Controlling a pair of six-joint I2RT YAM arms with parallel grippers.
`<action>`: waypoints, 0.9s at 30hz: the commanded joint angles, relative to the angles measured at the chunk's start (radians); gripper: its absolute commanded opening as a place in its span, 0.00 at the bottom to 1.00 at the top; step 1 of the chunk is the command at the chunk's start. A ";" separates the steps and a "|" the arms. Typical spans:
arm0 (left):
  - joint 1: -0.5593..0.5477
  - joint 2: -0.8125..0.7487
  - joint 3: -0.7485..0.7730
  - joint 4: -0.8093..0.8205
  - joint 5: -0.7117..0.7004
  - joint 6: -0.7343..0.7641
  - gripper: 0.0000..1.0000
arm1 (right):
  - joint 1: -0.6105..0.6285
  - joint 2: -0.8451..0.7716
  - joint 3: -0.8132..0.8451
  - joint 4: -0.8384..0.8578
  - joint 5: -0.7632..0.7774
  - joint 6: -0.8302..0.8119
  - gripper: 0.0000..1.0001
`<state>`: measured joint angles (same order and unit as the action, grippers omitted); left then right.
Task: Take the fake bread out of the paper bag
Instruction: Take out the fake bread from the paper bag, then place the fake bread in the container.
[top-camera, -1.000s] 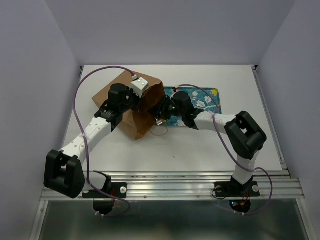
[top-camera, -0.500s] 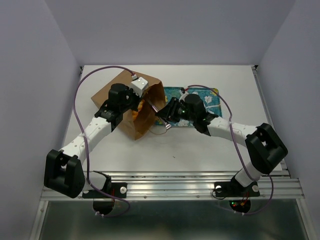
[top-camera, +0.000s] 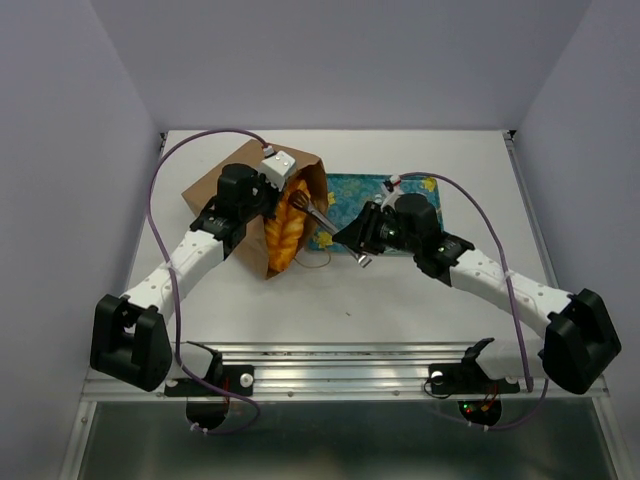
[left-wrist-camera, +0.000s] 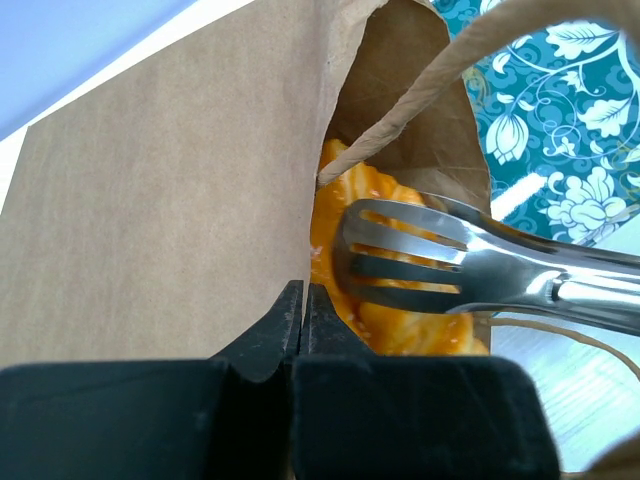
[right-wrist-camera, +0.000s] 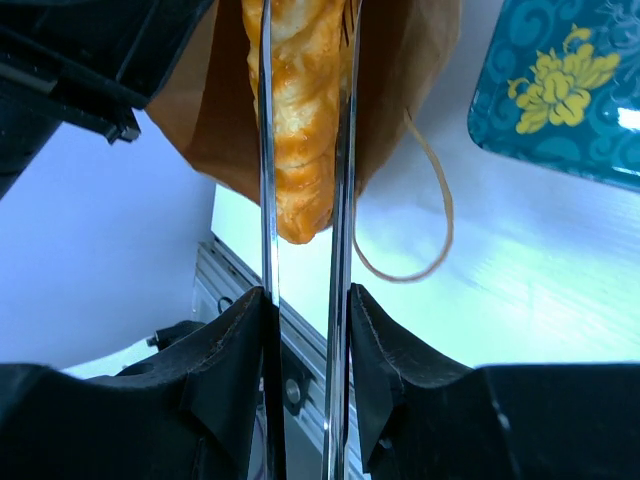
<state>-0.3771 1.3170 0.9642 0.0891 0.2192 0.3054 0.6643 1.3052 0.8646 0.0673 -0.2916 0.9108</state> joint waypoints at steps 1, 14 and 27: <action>0.009 0.002 0.053 0.043 -0.001 -0.005 0.00 | -0.012 -0.084 0.010 -0.063 -0.001 -0.047 0.01; 0.012 0.005 0.059 0.032 -0.017 0.014 0.00 | -0.167 -0.383 -0.055 -0.253 -0.231 -0.107 0.01; 0.015 0.022 0.071 0.021 -0.032 0.017 0.00 | -0.186 -0.500 0.103 -0.624 0.222 -0.193 0.01</action>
<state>-0.3645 1.3582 0.9867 0.0841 0.1970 0.3099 0.4866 0.8406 0.8818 -0.5072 -0.2554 0.7544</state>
